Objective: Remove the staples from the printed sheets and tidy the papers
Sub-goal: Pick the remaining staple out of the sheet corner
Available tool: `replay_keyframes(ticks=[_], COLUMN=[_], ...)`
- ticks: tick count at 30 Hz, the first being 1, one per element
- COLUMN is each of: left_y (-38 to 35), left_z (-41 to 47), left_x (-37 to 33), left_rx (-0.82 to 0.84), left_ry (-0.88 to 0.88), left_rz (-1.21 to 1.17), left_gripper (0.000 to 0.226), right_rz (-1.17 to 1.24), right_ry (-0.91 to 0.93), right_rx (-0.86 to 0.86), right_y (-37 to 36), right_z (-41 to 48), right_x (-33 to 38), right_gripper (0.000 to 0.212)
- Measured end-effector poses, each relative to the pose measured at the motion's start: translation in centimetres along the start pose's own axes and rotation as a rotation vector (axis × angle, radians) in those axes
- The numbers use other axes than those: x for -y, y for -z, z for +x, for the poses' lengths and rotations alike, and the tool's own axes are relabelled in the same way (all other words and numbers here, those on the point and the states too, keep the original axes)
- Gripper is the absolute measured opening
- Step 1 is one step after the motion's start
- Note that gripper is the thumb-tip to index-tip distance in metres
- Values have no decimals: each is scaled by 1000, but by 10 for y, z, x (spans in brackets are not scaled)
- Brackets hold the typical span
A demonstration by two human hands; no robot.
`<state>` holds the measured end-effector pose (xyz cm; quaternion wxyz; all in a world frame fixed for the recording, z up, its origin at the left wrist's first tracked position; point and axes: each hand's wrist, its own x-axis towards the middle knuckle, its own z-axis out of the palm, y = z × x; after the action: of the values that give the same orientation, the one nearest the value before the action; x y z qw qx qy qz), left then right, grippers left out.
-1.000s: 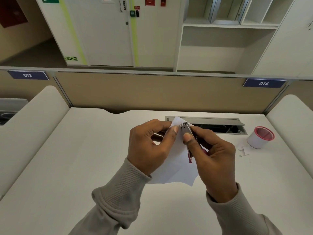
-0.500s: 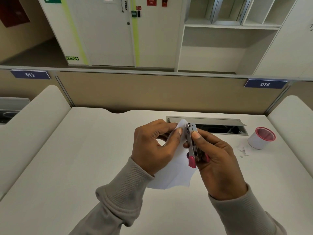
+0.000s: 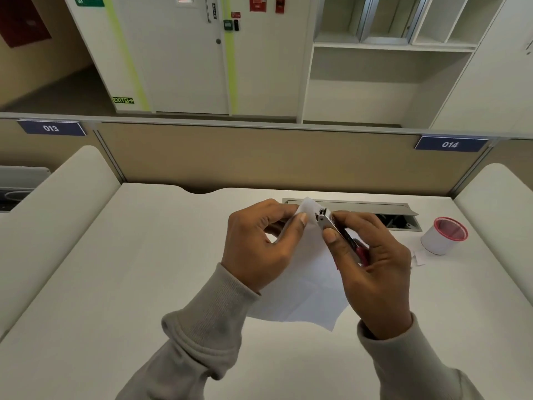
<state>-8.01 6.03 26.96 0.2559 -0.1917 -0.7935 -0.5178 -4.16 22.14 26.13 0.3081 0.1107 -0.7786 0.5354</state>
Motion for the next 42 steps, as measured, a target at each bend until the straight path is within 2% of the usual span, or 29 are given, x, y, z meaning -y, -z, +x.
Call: replay_keyframes(ticks=[4, 8, 20, 27, 30, 33, 36, 42], left_y=[7, 9, 5, -1, -3, -3, -2, 3], left_z=[2, 7, 18, 24, 26, 27, 30, 33], left_x=[3, 6, 13, 31, 37, 46, 58, 76], left_rx=[51, 96, 153, 226, 223, 201, 198, 225], left_ry=[52, 76, 55, 70, 88, 109, 135, 208], left_rz=[-25, -31, -16, -8, -13, -24, -26, 1], left_gripper=[13, 13, 11, 26, 25, 22, 25, 31], right_rz=[-149, -96, -104, -75, -13, 116, 174, 18], right_ry=[64, 67, 62, 24, -36, -152, -286, -555], right_rx=[165, 320, 322, 339, 356, 291, 99, -115], right_y=[12, 17, 12, 10, 11, 16, 21, 12], right_z=[10, 18, 18, 21, 27, 41, 61, 76], right_x=[-11, -16, -30, -44, -50, -58, -87, -198], right_gripper=[23, 26, 32, 32, 31, 25, 22, 15])
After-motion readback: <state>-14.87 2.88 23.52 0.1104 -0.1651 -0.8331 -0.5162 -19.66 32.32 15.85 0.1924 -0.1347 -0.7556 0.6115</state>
